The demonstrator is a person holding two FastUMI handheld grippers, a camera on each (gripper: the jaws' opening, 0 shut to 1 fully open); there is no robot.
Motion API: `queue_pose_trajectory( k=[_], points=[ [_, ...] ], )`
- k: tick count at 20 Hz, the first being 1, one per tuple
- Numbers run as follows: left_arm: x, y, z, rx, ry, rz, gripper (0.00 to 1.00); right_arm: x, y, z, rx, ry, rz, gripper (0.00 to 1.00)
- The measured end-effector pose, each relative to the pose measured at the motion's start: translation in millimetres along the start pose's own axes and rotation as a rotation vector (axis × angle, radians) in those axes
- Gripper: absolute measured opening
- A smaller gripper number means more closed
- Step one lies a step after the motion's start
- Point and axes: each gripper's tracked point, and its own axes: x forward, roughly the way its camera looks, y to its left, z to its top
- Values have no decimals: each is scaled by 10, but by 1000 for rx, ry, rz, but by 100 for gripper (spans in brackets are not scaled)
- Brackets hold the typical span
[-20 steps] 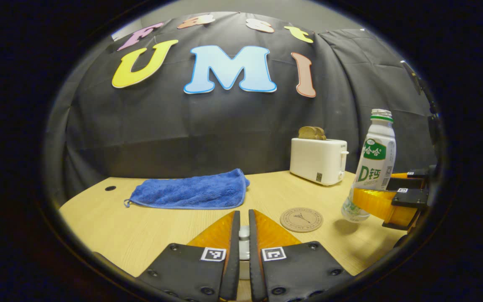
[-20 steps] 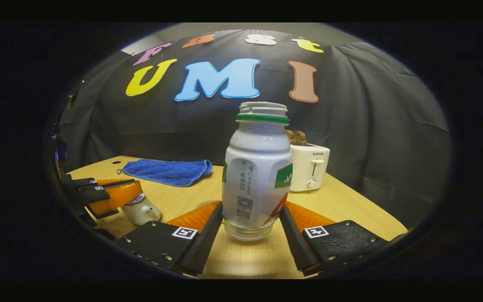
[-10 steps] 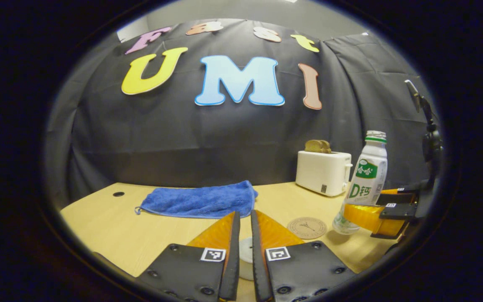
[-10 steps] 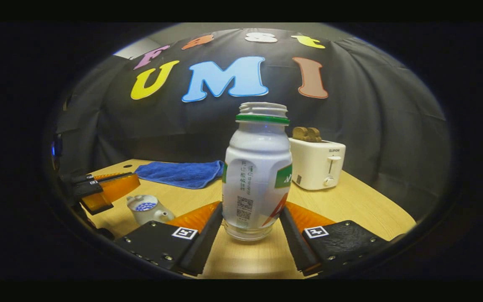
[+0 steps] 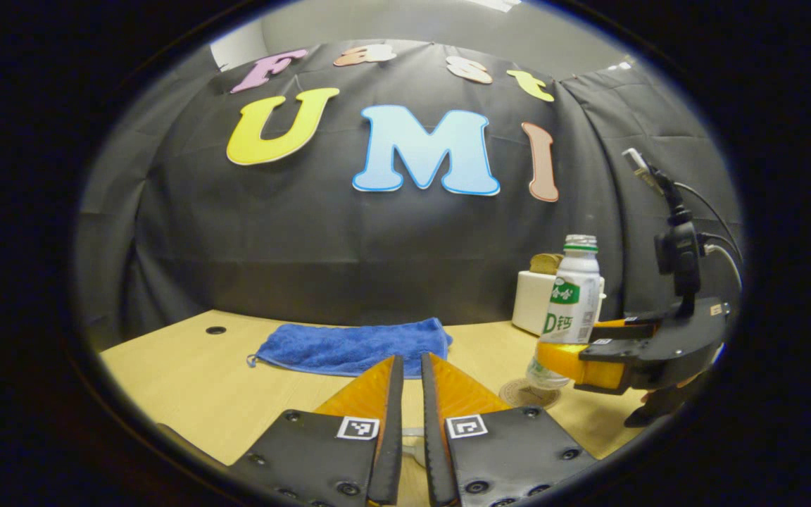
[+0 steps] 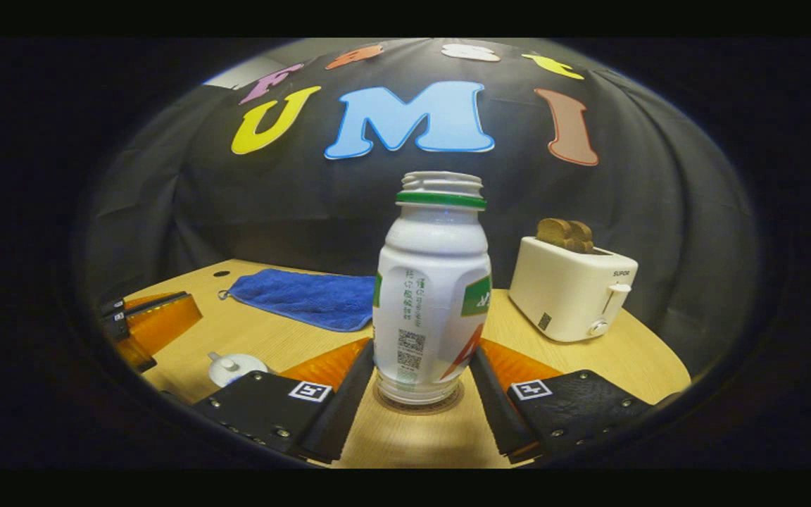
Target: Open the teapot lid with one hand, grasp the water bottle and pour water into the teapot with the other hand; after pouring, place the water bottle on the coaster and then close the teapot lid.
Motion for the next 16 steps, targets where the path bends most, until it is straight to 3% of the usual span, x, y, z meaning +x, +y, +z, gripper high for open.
queue_pose_trajectory(
  k=[3,4,5,6,7,8,9,10,11,12,13,15,16],
  points=[
    [7,17,0,-17,0,1,28,101,81,-130,2,41,15,78],
    [1,21,-10,-18,3,2,21,111,89,-179,4,52,15,78],
    [-3,16,-11,-19,4,3,28,127,81,-205,6,60,11,78],
    [-3,13,-7,-19,3,1,28,151,64,-229,6,69,1,78],
    [-4,5,-9,-20,3,1,21,156,36,-250,4,74,-8,77],
    [-6,0,-4,-20,3,-1,28,163,32,-278,4,79,-10,77],
    [-4,0,-13,-20,4,-1,28,166,32,-268,4,75,-6,77],
    [9,-6,-11,-20,6,-2,21,180,46,-276,4,73,-4,78],
    [0,-9,-22,-21,9,-4,28,181,38,-270,2,71,-2,78],
    [0,-18,-23,-21,11,-5,21,177,48,-281,-2,71,0,78],
    [7,-21,-25,-20,13,-6,27,169,53,-279,-4,70,6,79],
    [12,-29,-35,-22,14,-8,28,126,107,-253,9,60,31,81],
    [3,-31,-34,-22,15,-10,14,120,105,-273,16,58,32,77]
  ],
)
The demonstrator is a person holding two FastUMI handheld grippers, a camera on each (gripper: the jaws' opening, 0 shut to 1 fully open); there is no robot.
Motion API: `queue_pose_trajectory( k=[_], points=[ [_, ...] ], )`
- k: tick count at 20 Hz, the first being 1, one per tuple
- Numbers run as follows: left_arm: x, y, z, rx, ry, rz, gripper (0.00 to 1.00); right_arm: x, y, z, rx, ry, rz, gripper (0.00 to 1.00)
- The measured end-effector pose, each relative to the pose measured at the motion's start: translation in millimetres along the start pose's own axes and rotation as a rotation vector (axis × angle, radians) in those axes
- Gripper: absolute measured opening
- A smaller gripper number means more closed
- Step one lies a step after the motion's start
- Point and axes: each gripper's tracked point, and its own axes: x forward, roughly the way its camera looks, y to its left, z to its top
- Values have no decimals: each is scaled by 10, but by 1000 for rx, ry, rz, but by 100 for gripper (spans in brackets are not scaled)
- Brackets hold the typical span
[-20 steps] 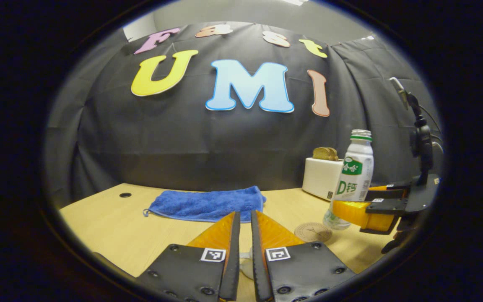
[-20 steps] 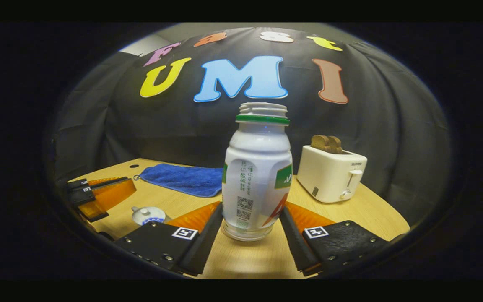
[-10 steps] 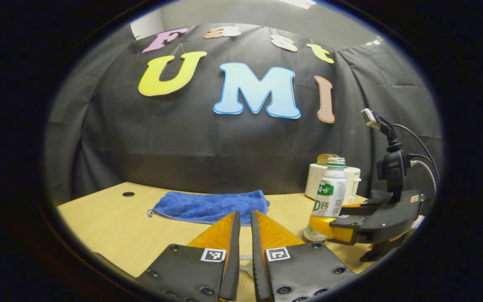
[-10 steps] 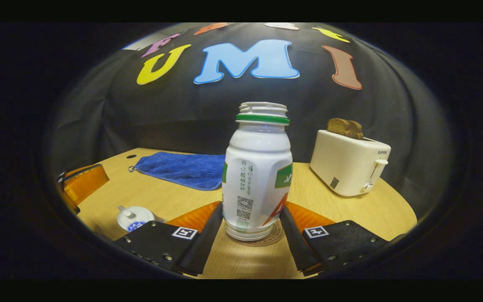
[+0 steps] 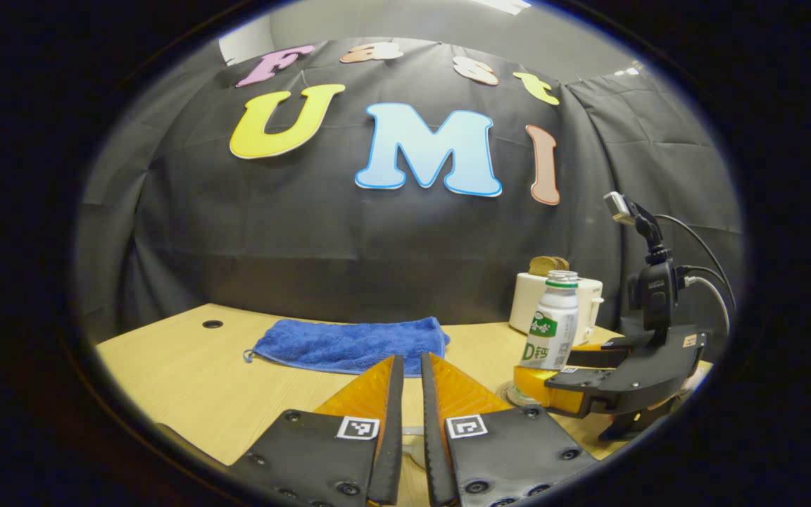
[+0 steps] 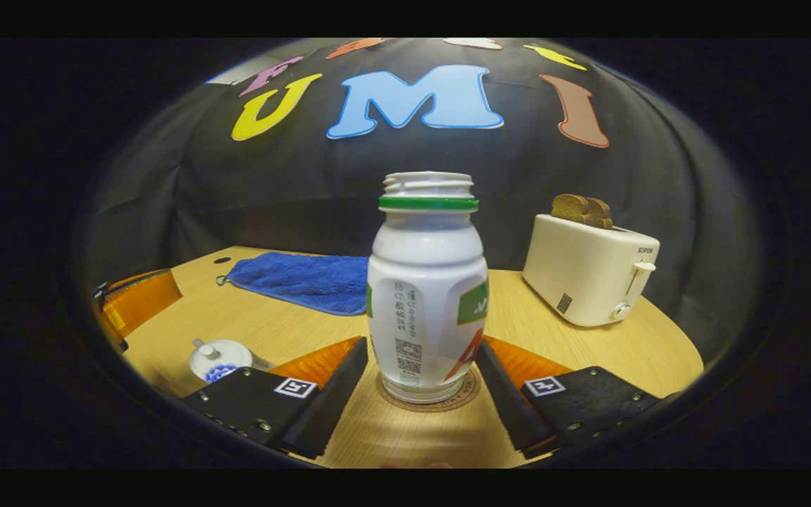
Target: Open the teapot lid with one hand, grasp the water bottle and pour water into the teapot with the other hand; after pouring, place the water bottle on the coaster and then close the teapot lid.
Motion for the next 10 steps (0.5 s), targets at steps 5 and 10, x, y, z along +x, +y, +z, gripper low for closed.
queue_pose_trajectory(
  k=[5,10],
  points=[
    [-41,-13,29,2,-1,-1,27,-155,-87,83,-18,-54,-26,94],
    [-319,-75,-9,-12,10,1,21,-579,-140,63,-65,-119,-73,94]
  ],
)
